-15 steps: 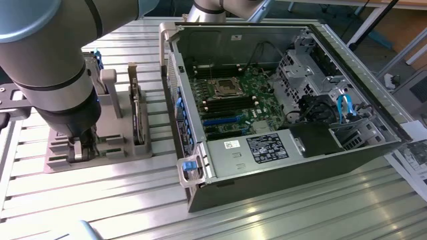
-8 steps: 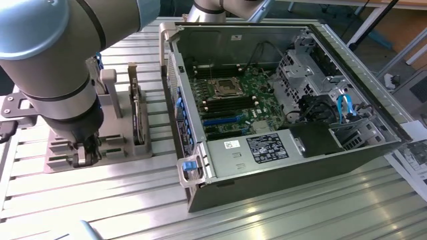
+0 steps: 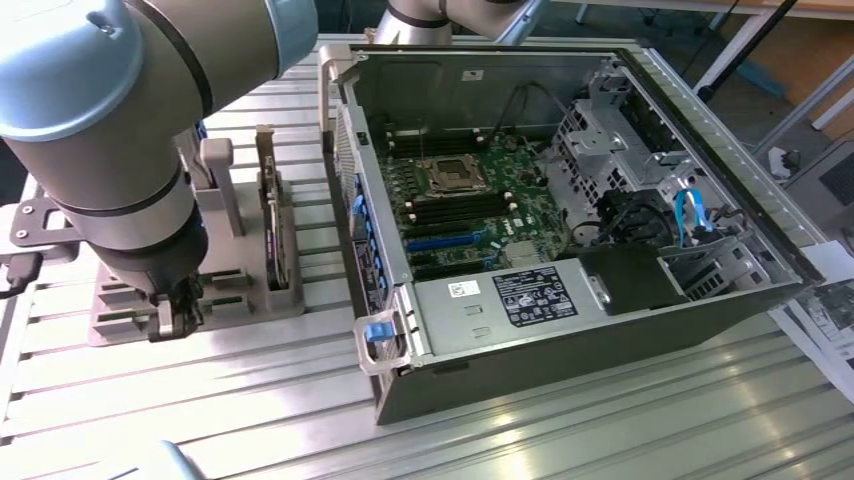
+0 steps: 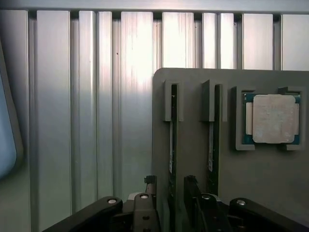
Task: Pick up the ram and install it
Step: 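Pick up the ram and move it above insertion slot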
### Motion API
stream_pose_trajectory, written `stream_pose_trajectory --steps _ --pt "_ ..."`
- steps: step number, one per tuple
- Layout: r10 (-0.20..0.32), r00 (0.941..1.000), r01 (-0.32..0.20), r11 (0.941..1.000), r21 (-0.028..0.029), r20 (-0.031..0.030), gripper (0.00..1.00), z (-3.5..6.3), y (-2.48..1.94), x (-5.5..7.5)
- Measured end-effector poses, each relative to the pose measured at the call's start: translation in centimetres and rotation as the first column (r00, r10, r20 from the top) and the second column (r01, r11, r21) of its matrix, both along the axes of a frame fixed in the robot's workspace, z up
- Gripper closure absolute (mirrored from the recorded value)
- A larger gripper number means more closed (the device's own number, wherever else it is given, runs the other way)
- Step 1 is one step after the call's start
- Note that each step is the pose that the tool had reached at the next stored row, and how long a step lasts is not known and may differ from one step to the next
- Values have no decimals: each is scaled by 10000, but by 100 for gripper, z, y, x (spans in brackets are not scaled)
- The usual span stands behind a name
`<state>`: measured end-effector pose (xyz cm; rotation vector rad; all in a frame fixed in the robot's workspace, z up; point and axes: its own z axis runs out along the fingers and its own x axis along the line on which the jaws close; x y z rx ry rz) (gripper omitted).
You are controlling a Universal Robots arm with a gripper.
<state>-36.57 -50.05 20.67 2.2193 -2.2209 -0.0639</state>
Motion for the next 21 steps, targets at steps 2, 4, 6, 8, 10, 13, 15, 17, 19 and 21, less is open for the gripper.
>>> stream_pose_trajectory --steps 2,4,6,8,10,13,15,17,19,21 --pt "23 10000 -23 10000 0 0 64 -9 0 -38" --pt "29 10000 -29 10000 0 1 64 -13 1 -43" --pt "31 10000 -31 10000 -2 -2 64 -14 5 -48" --pt "31 10000 -31 10000 1 1 64 -22 13 -76" --pt "32 10000 -32 10000 0 0 64 -22 14 -95" --pt "32 10000 -32 10000 0 0 64 -22 14 -95" --pt "33 10000 -33 10000 0 1 64 -22 14 -95" --pt "32 10000 -32 10000 0 0 64 -22 14 -95" --pt "32 10000 -32 10000 0 0 72 -22 14 -95" --pt "32 10000 -32 10000 0 0 84 -22 14 -95"
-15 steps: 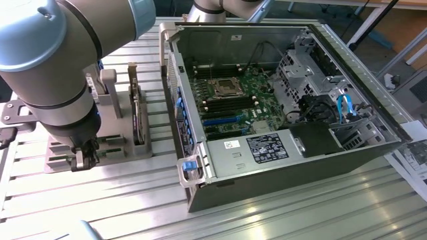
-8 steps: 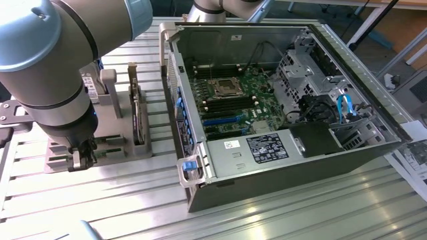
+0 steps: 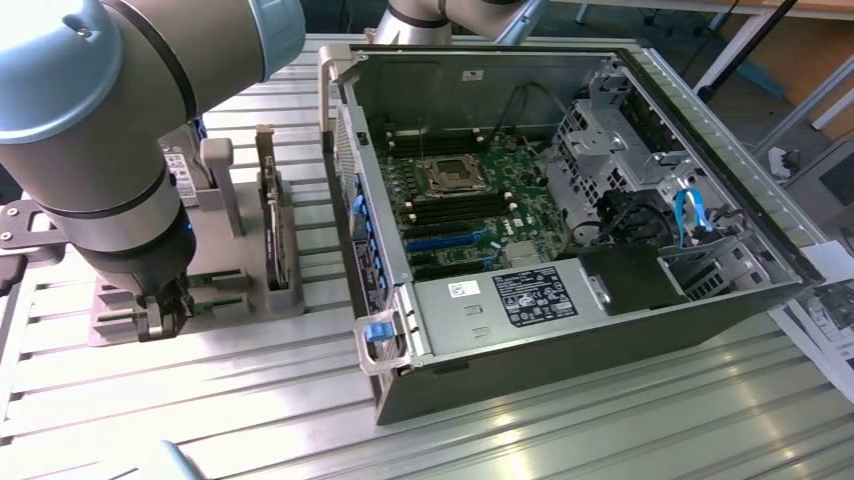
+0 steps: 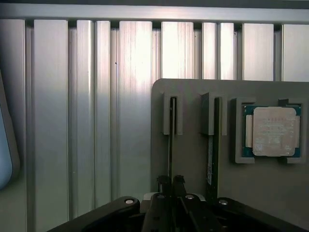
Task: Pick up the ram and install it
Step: 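Pick up the ram and move it above insertion slot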
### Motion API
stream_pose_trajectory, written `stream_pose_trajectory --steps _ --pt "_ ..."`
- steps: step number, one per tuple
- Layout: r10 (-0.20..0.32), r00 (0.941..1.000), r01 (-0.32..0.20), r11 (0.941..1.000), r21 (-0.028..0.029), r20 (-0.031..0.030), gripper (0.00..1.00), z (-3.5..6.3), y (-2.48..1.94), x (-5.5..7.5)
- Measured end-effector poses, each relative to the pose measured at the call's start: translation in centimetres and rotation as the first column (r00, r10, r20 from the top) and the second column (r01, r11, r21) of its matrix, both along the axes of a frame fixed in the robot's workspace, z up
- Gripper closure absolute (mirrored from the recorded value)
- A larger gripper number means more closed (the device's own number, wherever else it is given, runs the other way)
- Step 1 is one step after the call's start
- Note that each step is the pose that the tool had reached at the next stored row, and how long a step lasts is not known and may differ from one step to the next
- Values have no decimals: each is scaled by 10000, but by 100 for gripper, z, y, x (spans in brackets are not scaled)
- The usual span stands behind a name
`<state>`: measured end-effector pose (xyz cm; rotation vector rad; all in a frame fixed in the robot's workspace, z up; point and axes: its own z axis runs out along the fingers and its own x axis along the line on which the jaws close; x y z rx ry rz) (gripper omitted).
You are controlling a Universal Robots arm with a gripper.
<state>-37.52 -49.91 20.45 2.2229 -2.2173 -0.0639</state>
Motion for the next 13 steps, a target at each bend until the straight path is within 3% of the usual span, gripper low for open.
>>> stream_pose_trajectory --steps 13 --pt "0 10000 0 10000 -14 1 87 1 1 0"
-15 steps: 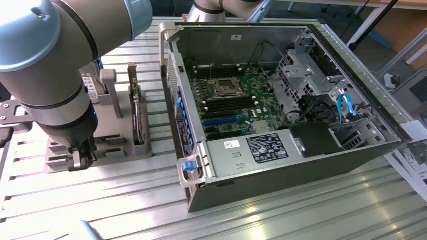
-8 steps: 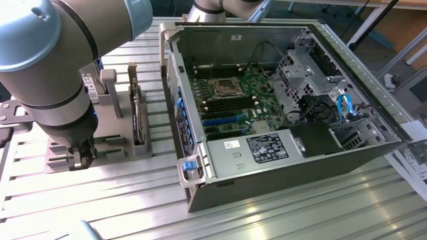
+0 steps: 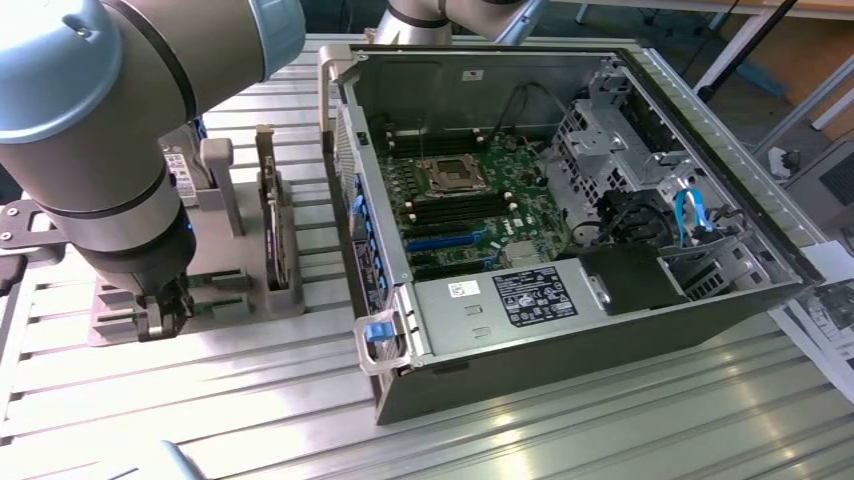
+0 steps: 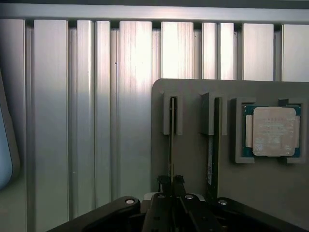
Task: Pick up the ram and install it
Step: 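Pick up the ram and move it above insertion slot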
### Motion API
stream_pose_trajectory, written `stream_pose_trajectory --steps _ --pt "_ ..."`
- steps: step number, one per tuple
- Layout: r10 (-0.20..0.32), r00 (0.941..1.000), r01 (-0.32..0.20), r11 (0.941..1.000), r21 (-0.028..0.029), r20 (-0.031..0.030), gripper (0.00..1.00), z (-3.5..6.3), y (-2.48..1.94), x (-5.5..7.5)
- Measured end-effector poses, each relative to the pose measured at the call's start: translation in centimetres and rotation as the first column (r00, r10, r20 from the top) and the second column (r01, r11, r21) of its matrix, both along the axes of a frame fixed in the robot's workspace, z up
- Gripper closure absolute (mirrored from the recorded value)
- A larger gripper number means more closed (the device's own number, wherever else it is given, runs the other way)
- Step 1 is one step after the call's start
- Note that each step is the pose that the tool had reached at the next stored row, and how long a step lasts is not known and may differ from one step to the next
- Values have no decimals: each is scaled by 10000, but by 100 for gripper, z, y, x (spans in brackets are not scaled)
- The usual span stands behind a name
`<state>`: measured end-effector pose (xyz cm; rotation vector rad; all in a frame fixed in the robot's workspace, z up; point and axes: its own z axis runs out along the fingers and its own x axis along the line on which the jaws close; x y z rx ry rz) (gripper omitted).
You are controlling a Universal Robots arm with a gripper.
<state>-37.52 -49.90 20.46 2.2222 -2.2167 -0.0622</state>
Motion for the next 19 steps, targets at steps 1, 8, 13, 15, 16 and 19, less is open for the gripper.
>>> stream_pose_trajectory --steps 1,8,13,15,16,19 --pt "0 10000 0 10000 -3 -2 87 8 0 0" --pt "0 10000 0 10000 -2 0 87 183 0 0" --pt "0 10000 0 10000 -2 0 87 322 0 0" --pt "0 10000 0 10000 -3 -1 87 397 0 0" --pt "0 10000 0 10000 -2 0 87 455 0 0" --pt "0 10000 0 10000 -1 0 87 590 0 0"
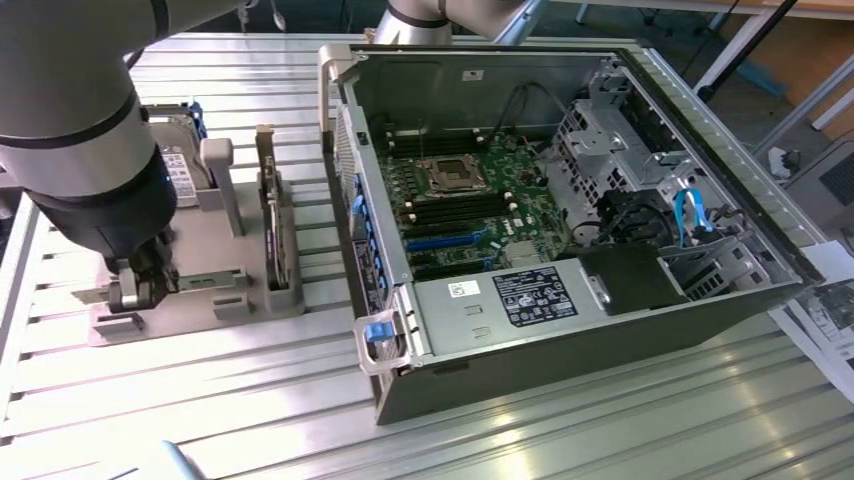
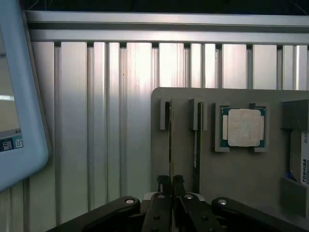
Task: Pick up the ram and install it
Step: 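Pick up the ram and move it above insertion slot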
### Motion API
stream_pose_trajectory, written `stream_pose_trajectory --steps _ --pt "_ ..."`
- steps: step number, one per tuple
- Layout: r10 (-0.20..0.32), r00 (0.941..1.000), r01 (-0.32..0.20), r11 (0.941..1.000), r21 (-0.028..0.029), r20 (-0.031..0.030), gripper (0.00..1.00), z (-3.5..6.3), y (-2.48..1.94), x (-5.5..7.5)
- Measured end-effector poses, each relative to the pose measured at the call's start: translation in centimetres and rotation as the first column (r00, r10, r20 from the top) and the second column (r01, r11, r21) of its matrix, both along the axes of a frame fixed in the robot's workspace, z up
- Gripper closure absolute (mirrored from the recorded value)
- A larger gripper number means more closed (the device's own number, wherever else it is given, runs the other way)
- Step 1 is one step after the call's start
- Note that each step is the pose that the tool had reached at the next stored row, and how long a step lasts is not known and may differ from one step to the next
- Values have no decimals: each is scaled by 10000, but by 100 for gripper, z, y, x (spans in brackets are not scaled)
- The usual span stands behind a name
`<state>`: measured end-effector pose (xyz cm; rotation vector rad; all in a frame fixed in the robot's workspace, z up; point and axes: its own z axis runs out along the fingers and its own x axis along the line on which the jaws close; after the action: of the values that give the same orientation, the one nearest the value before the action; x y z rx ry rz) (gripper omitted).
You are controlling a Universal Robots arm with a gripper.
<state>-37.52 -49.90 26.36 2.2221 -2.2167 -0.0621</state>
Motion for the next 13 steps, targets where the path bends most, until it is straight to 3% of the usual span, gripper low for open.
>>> stream_pose_trajectory --steps 3,13 --pt "0 10000 0 10000 -1 0 87 121 0 0" --pt "0 10000 0 10000 0 0 87 662 0 0"
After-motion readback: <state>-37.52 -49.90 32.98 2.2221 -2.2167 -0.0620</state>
